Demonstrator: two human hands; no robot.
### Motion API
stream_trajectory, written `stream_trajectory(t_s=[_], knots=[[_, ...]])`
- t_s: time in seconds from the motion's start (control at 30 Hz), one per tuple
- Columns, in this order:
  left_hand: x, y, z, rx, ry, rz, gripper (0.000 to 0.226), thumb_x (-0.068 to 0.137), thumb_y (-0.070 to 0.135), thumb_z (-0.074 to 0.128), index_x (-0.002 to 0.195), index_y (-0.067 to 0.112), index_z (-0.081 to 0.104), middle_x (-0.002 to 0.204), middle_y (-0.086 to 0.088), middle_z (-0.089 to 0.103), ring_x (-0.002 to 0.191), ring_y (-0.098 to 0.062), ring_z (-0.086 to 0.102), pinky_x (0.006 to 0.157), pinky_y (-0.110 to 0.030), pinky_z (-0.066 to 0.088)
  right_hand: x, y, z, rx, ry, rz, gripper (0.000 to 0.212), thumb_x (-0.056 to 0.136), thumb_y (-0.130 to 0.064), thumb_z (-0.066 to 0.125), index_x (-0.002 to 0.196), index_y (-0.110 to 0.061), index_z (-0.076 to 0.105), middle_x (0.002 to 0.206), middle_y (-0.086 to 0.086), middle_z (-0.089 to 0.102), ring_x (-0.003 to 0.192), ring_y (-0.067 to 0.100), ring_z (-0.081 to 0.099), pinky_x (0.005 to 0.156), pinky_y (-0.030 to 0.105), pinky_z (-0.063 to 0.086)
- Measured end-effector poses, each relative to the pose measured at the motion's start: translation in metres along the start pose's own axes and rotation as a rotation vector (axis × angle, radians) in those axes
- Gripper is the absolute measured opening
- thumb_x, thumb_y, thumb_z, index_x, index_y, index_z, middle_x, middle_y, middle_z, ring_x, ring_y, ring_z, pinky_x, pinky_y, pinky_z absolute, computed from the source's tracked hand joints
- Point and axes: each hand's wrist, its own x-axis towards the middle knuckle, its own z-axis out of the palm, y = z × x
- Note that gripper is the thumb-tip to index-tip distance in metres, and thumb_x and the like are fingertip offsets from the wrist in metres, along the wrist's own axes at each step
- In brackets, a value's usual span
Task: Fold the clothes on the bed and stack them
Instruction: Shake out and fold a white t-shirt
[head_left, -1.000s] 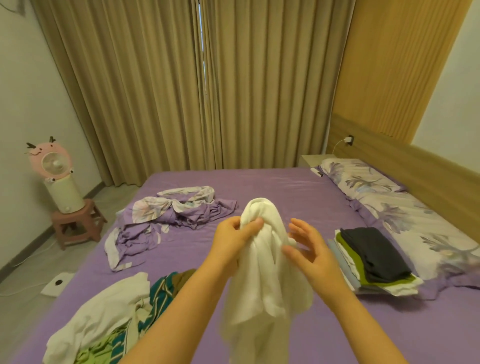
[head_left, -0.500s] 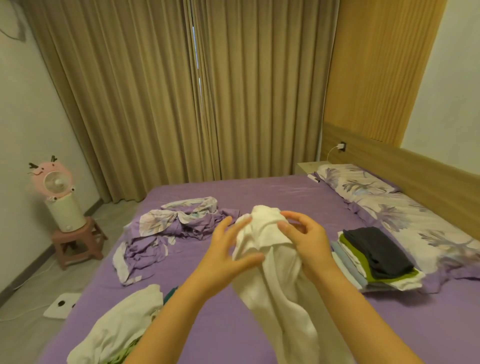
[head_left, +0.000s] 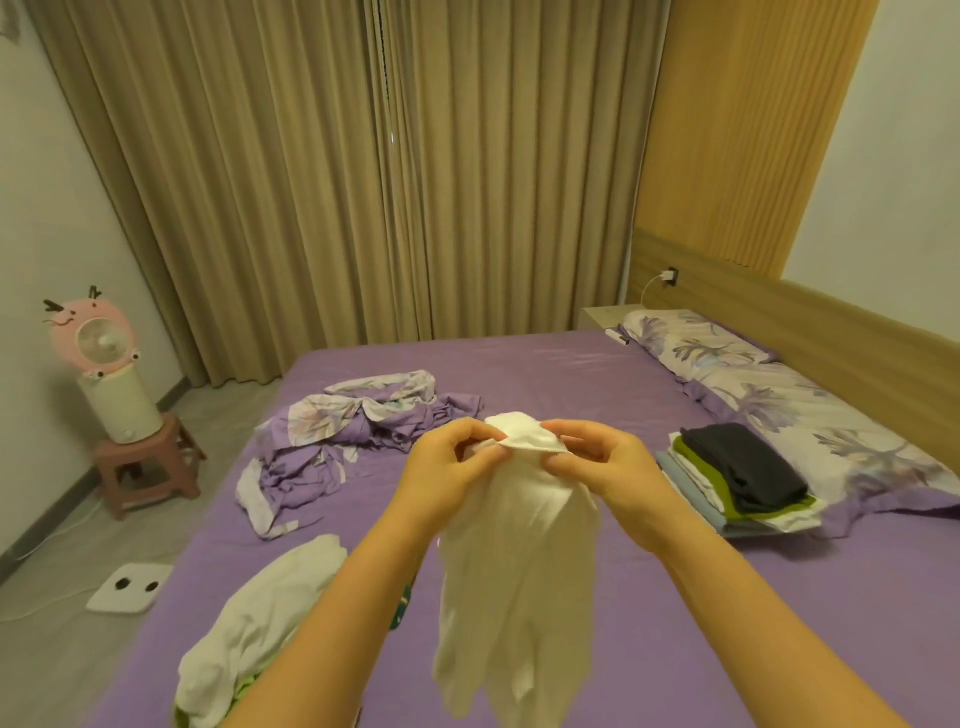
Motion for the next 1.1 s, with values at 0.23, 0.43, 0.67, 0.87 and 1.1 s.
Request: stream_trajectory(t_s=[0.23,0.43,0.67,0.87,1.1], knots=[[0.001,0.005,-0.053,-0.326,0.089,-0.245,0.011,0.091,0.011,0.061,0.095,0.007,0.07,0.095,-0.012,0.071,0.091,-0.025,0.065,0.085,-0.045,0.052,-0.019,-0.019,-0.012,0.246,0.104,0.072,0.033,0.085,0.001,0.062,0.114,-0.014,0.064,0.108,0.006,0.067,0.086,0.009,0.068,0.075,0.025,0.057],[-0.014,-0.001,-0.055,-0.101,-0.059,-0.155,0.04,0.091,0.005,0.056,0.122,0.031,0.058,0.127,0.008,0.056,0.118,-0.006,0.05,0.092,-0.027,0.041,-0.021,-0.027,-0.018,0.334,0.265,0.139,0.029,0.086,0.002,0.061,0.112,-0.009,0.065,0.094,0.008,0.068,0.067,0.014,0.057,0.055,0.021,0.053],[-0.045,0.005,0.061,-0.101,-0.198,-0.066,0.035,0.079,0.022,0.074,0.111,0.027,0.059,0.095,0.017,0.065,0.083,0.003,0.059,0.074,-0.024,0.05,-0.016,-0.029,0.0,0.297,0.275,0.128,0.031,0.087,0.005,0.059,0.116,-0.003,0.063,0.093,0.011,0.066,0.068,0.015,0.063,0.056,0.023,0.056],[0.003,0.032,0.074,-0.392,-0.021,-0.272,0.025,0.078,0.021,0.069,0.092,0.001,0.068,0.084,-0.015,0.068,0.075,-0.023,0.061,0.069,-0.041,0.05,-0.032,-0.025,-0.053,-0.189,0.077,-0.076,0.046,0.088,0.004,0.052,0.12,-0.028,0.059,0.121,-0.01,0.061,0.114,0.006,0.056,0.082,0.022,0.054],[0.048,0.054,0.102,-0.479,-0.079,-0.381,0.031,0.091,0.016,0.064,0.119,0.021,0.052,0.095,-0.007,0.065,0.071,-0.02,0.061,0.061,-0.032,0.05,-0.033,-0.002,-0.109,-0.321,0.097,-0.24,0.046,0.088,-0.013,0.064,0.122,-0.041,0.052,0.119,-0.021,0.059,0.106,-0.003,0.056,0.08,0.013,0.049]])
